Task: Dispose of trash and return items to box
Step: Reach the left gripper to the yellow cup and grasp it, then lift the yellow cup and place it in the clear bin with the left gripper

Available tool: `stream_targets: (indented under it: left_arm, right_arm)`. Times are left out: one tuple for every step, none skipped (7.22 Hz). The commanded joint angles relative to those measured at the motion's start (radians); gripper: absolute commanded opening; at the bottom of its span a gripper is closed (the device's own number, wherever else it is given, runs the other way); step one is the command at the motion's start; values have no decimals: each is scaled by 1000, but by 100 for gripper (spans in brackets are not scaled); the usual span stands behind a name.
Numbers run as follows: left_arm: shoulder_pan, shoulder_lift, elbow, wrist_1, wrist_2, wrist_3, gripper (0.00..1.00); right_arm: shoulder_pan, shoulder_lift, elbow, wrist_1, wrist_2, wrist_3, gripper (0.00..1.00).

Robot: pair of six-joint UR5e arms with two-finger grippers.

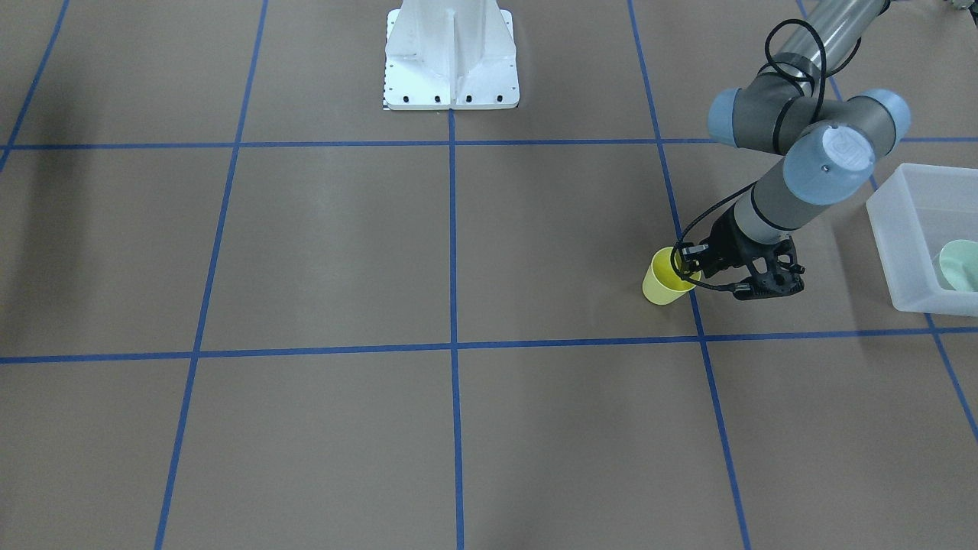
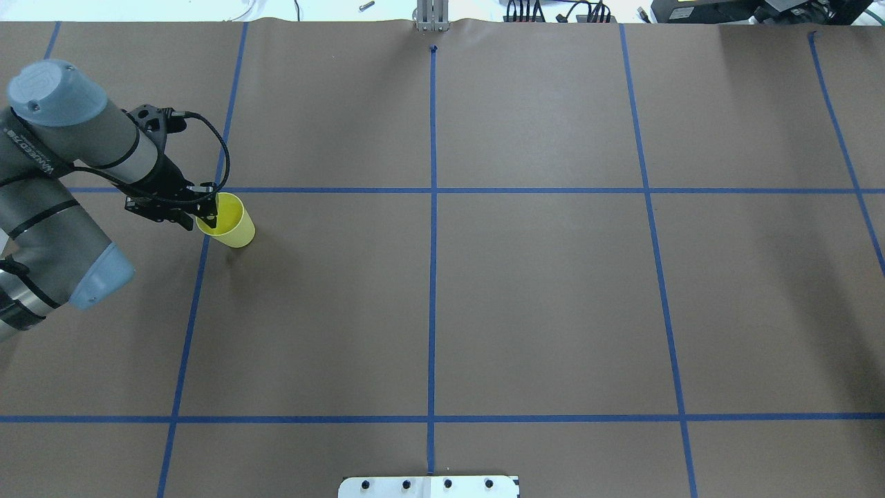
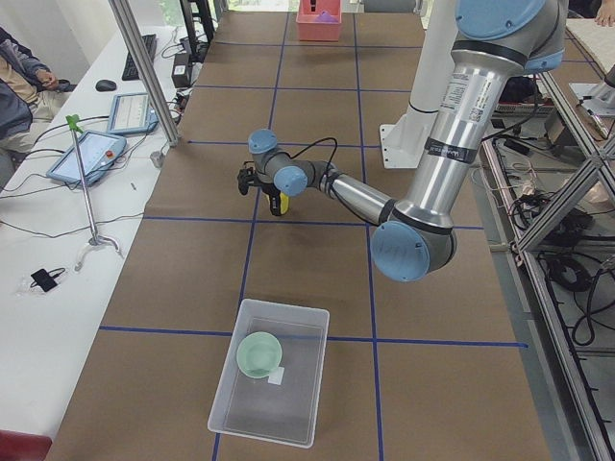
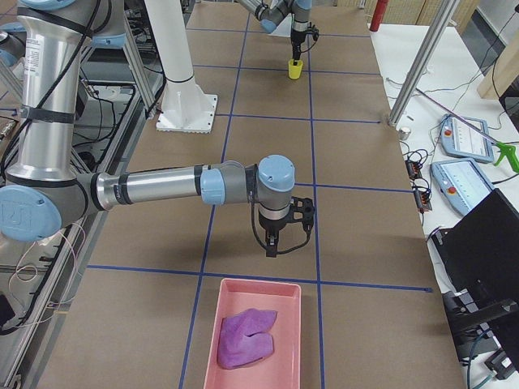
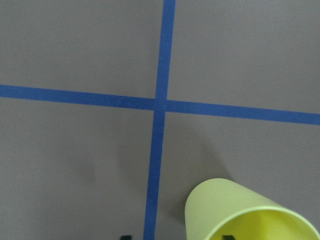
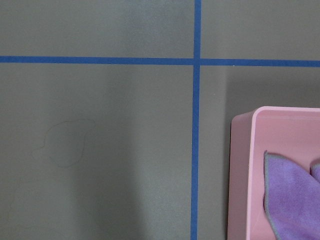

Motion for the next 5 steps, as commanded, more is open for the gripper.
stream_targets:
  left_arm:
    - [1, -3, -22, 6, -20, 0, 0]
    - [-66, -2, -53, 15, -95, 12, 0]
    - [-185, 10, -58, 15, -209, 115, 0]
    - [-294, 49, -52, 30, -247, 271, 0]
    - [-405, 91, -38, 122, -247, 532, 0]
  right_arm:
    - [0, -5, 1, 0, -3, -7, 100]
    - [2, -18, 3, 0, -6, -13, 100]
    - [2, -24, 9, 0, -6, -15, 100]
    - [2, -26, 10, 0, -6, -15, 100]
    - [2, -28, 14, 0, -6, -15, 100]
